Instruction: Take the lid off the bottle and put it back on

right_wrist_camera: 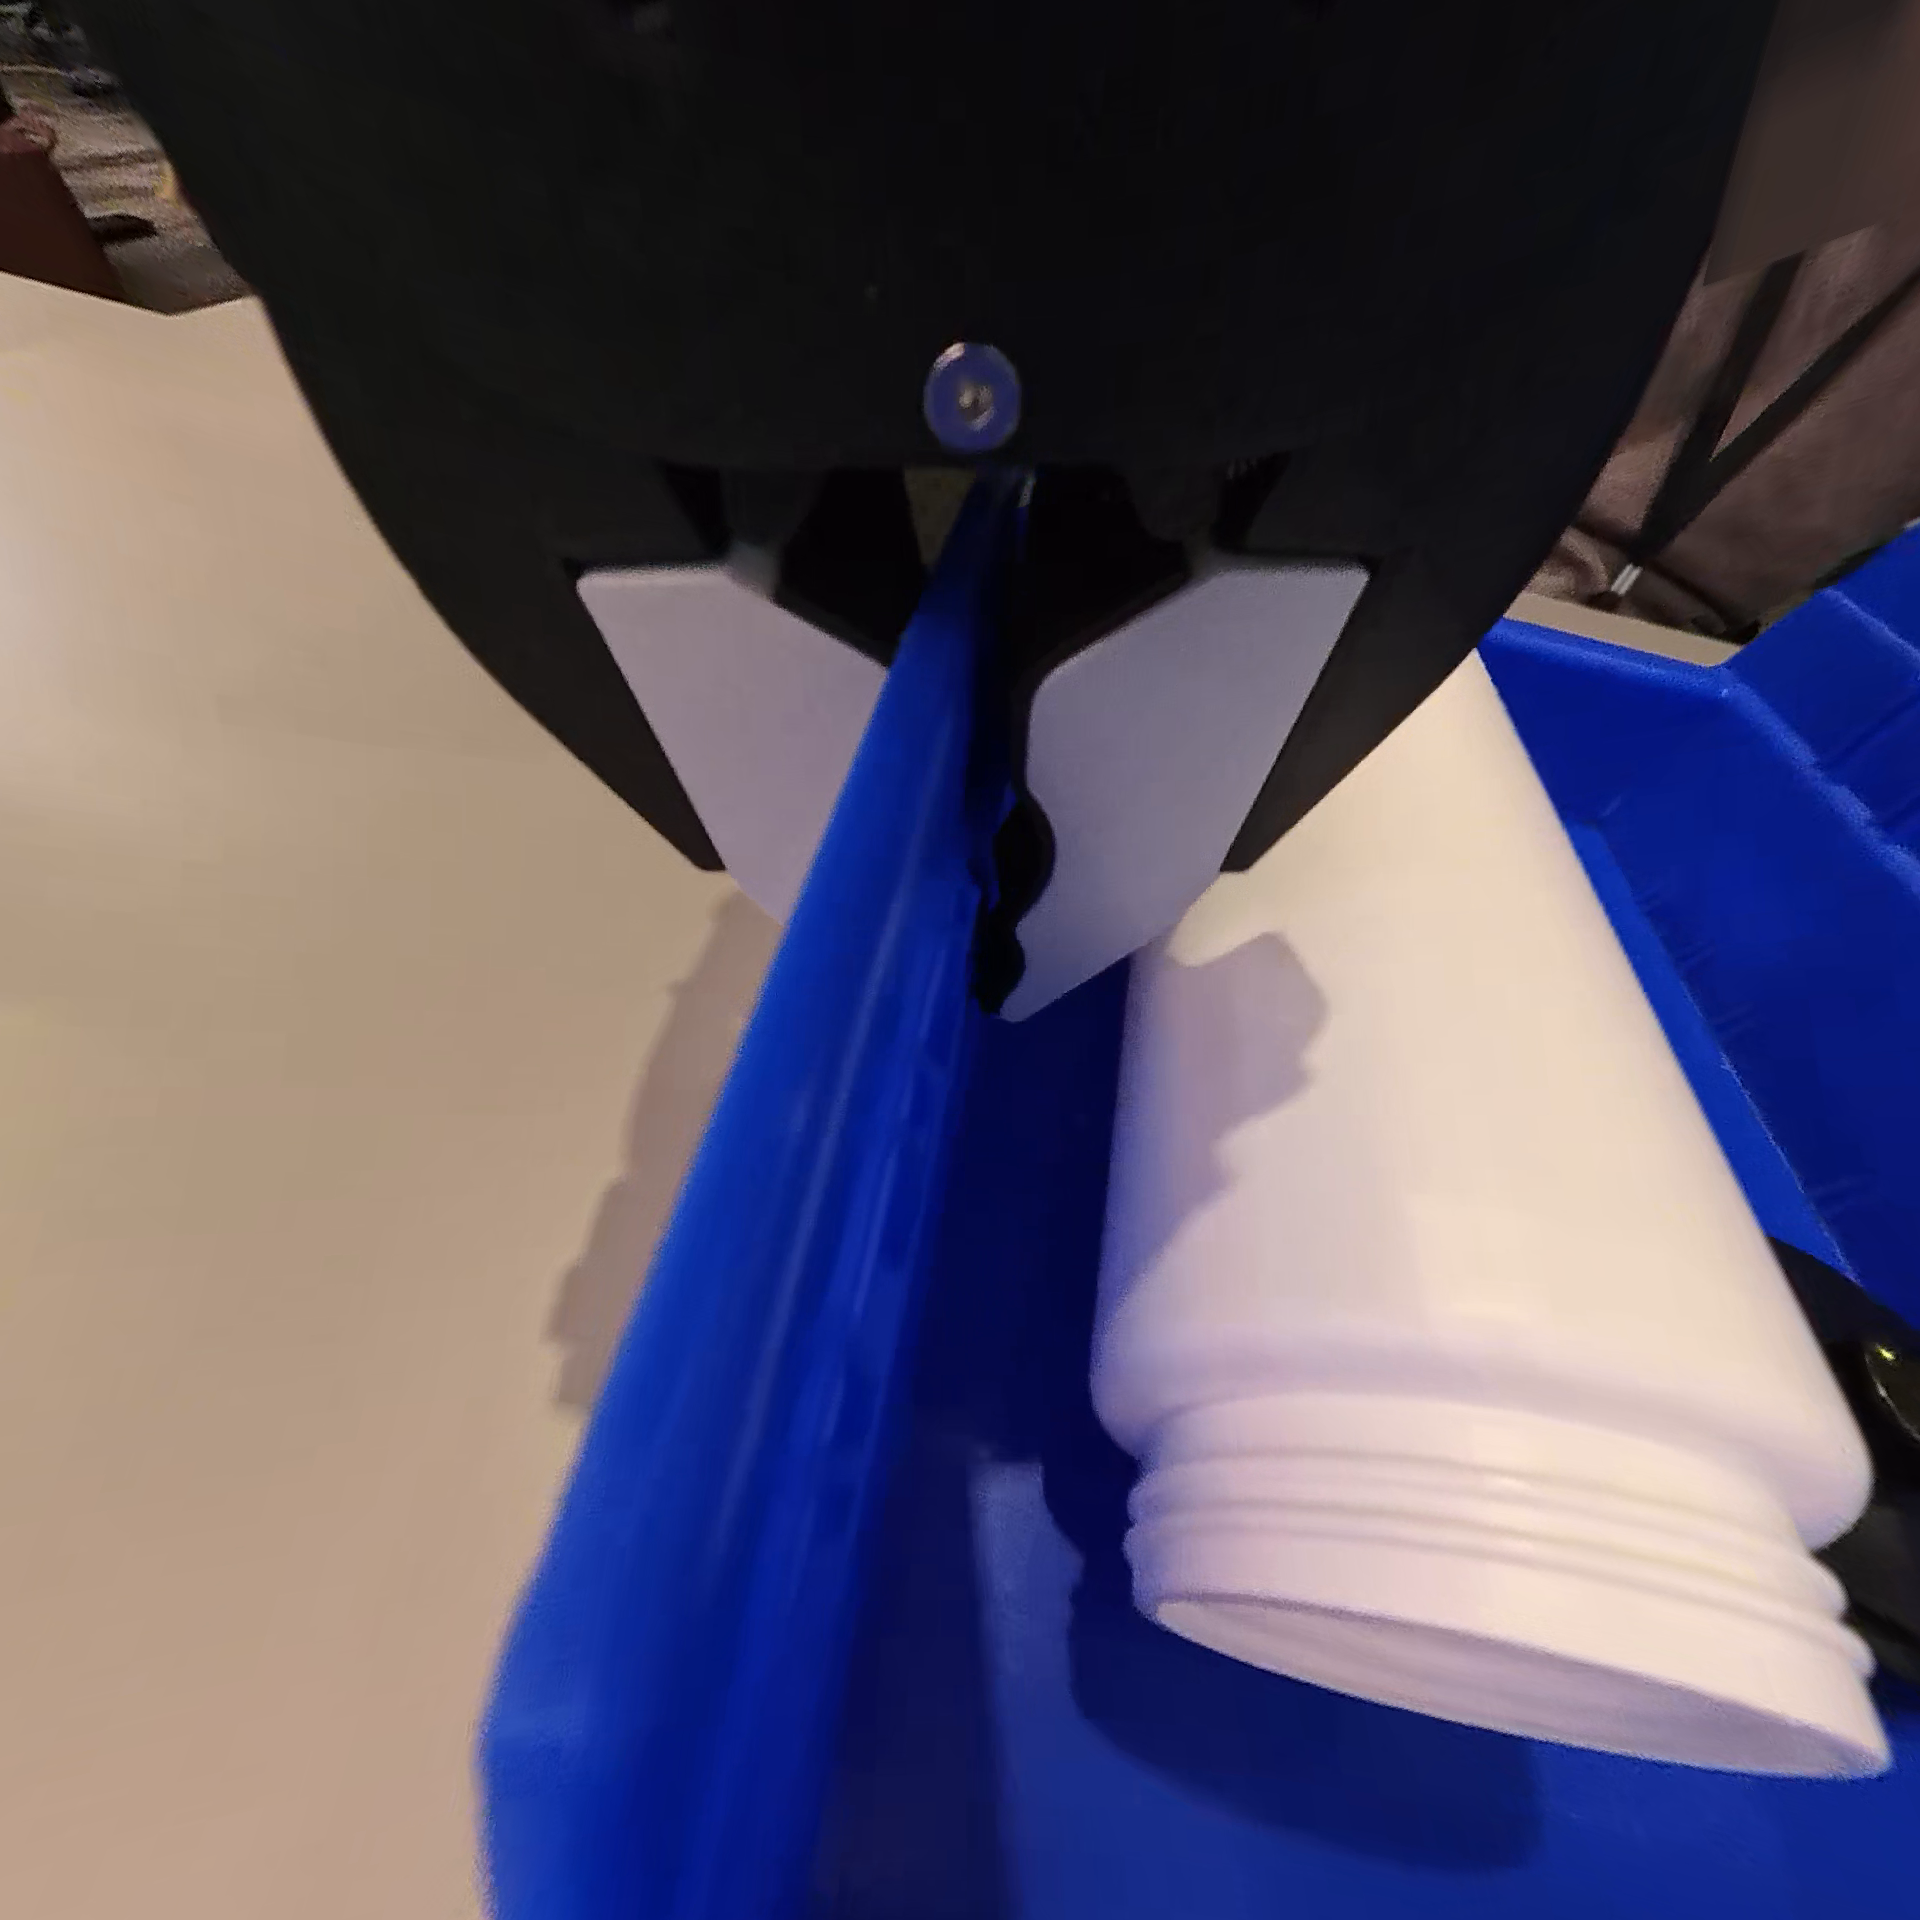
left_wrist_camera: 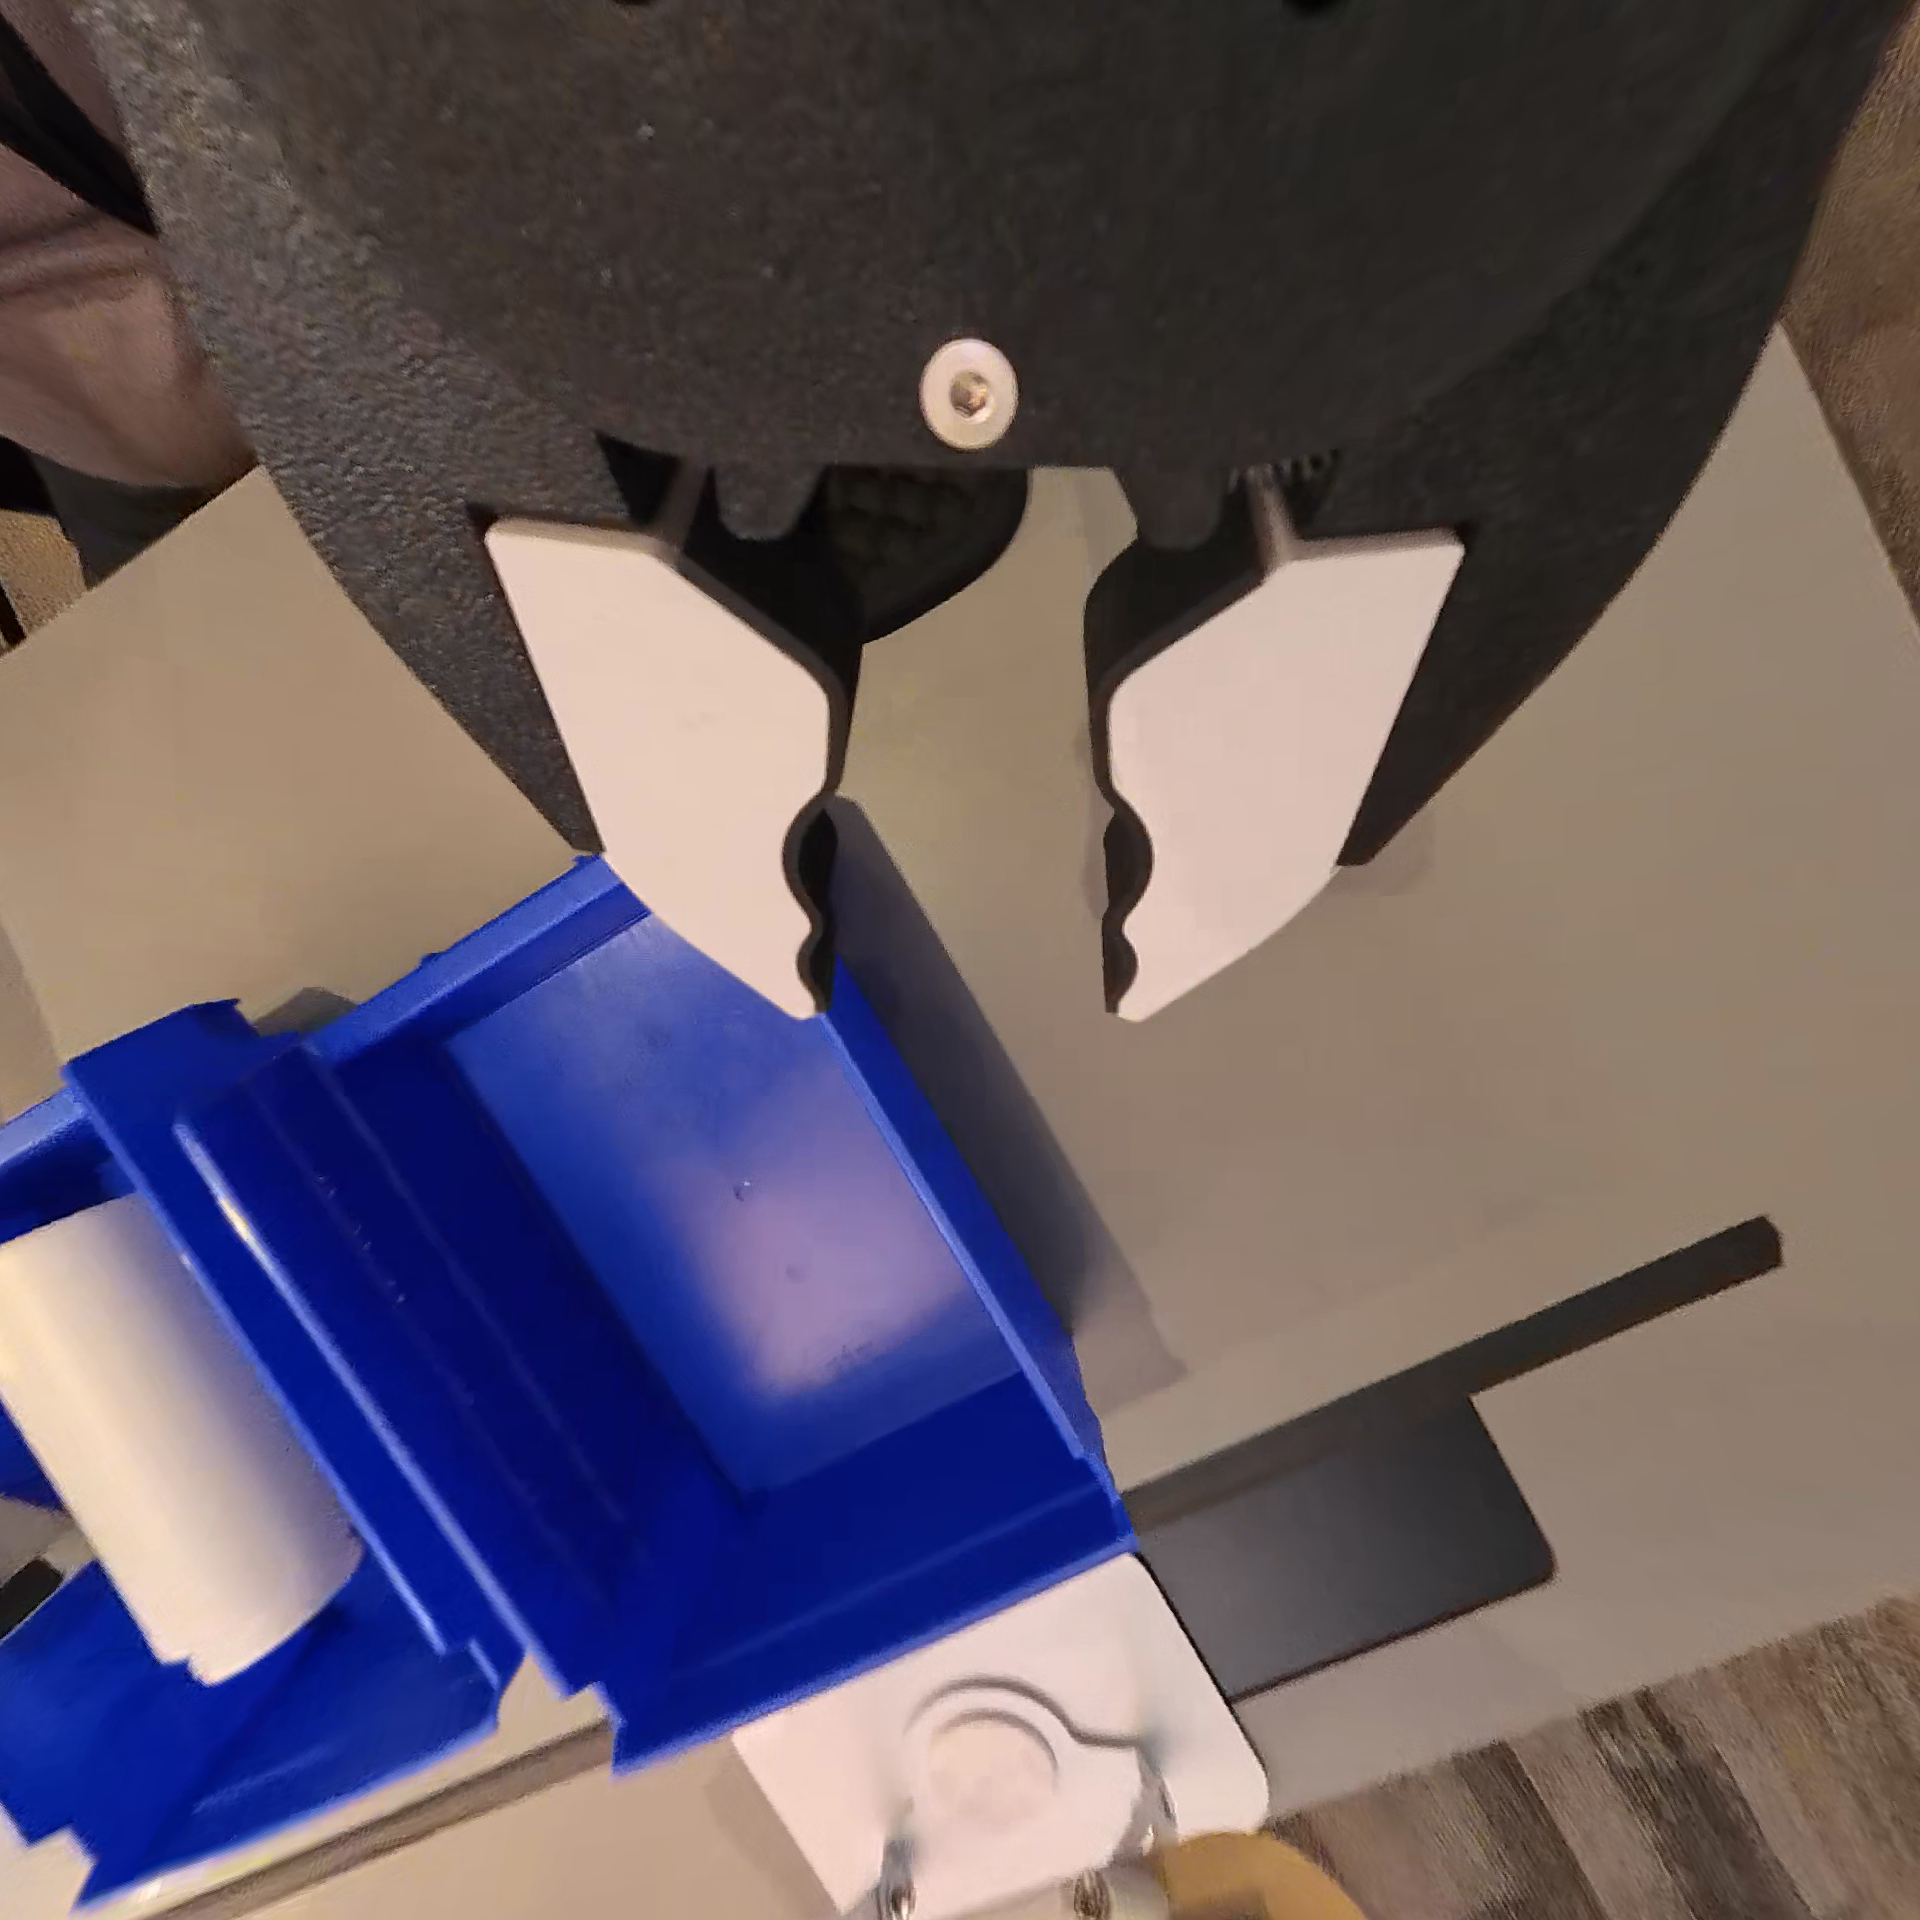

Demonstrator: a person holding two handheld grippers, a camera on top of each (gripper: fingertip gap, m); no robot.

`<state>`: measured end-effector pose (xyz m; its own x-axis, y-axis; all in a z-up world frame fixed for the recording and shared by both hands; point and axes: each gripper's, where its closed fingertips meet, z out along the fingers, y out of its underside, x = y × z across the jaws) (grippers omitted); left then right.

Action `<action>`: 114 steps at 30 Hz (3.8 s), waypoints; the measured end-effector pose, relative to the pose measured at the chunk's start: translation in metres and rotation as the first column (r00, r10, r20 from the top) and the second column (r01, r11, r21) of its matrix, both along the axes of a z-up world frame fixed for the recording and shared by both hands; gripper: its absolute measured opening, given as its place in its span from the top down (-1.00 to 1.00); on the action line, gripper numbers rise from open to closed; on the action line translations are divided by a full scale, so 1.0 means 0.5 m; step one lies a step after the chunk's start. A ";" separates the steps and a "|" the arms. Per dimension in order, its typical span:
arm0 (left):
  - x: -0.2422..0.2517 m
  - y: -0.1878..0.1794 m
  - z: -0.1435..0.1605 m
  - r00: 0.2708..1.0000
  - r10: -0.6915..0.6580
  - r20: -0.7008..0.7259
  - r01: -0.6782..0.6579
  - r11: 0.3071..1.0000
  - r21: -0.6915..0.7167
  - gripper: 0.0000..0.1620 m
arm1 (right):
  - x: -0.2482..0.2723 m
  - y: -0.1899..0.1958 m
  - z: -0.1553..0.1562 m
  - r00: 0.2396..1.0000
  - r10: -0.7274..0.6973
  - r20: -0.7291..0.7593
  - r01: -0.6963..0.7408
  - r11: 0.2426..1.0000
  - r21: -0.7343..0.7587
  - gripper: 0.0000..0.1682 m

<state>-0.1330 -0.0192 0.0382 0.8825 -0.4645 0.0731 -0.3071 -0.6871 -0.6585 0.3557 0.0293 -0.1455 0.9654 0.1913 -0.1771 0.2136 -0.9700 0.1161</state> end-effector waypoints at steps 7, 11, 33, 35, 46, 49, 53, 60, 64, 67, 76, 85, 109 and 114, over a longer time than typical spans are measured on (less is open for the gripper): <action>-0.009 -0.031 0.055 0.995 -0.045 0.090 0.038 0.996 0.083 0.39 | 0.080 -0.044 0.018 0.995 -0.097 0.019 0.098 0.995 -0.005 0.93; -0.010 -0.036 0.065 0.994 -0.052 0.100 0.041 0.994 0.104 0.39 | 0.093 -0.053 0.063 0.992 -0.118 0.042 0.118 0.993 -0.008 0.92; -0.130 -0.006 0.257 0.921 0.329 0.210 -0.384 0.667 0.638 0.06 | -0.494 0.064 0.343 0.953 0.297 0.062 -0.301 0.952 0.053 0.92; -0.131 -0.018 0.268 0.914 0.348 0.209 -0.394 0.635 0.664 0.07 | -0.577 0.071 0.333 0.938 0.343 0.052 -0.346 0.937 0.059 0.92; -0.123 -0.058 0.287 0.917 0.316 0.242 -0.394 0.631 0.669 -0.14 | -0.908 0.069 0.274 0.854 0.518 0.048 -0.520 0.853 0.046 0.91; -0.131 -0.059 0.283 0.916 0.319 0.244 -0.398 0.639 0.659 -0.14 | -0.964 0.063 0.252 0.841 0.539 0.048 -0.541 0.840 0.043 0.91; -0.137 -0.058 0.281 0.915 0.307 0.262 -0.403 0.650 0.645 -0.14 | -1.014 0.052 0.207 0.835 0.549 0.048 -0.550 0.835 0.023 0.91; -0.125 -0.052 0.265 0.928 0.269 0.256 -0.371 0.700 0.610 -0.13 | -1.058 0.035 0.114 0.866 0.500 0.024 -0.500 0.866 -0.016 0.91; -0.116 -0.050 0.260 0.936 0.249 0.247 -0.350 0.718 0.602 -0.13 | -1.062 0.018 0.048 0.900 0.436 0.020 -0.435 0.899 -0.060 0.91; -0.106 -0.047 0.244 0.946 0.229 0.231 -0.322 0.754 0.573 -0.13 | -1.063 -0.003 0.015 0.919 0.394 -0.012 -0.394 0.914 -0.099 0.90; -0.087 -0.055 0.251 0.955 0.182 0.236 -0.289 0.762 0.580 -0.13 | -0.987 0.094 0.197 0.841 0.521 0.148 -0.507 0.661 0.554 0.19; -0.048 -0.067 0.255 0.969 0.116 0.217 -0.225 0.775 0.591 -0.13 | -0.506 0.120 0.193 0.852 0.130 0.506 -0.451 0.673 0.586 -0.05; 0.028 -0.026 0.185 0.995 0.089 0.045 -0.099 0.846 0.524 -0.09 | 0.006 0.036 0.039 0.999 -0.024 0.029 0.018 0.977 0.215 0.90; 0.023 0.003 0.147 0.992 0.129 -0.007 -0.111 0.880 0.461 -0.08 | 0.196 0.014 0.037 0.988 -0.152 0.033 0.142 0.968 0.206 0.89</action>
<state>-0.1215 -0.0175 0.1115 0.9316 -0.3284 -0.1558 -0.2714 -0.3435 -0.8991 0.4539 0.0365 -0.1272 0.9920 0.0737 -0.1021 0.0657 -0.9947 -0.0794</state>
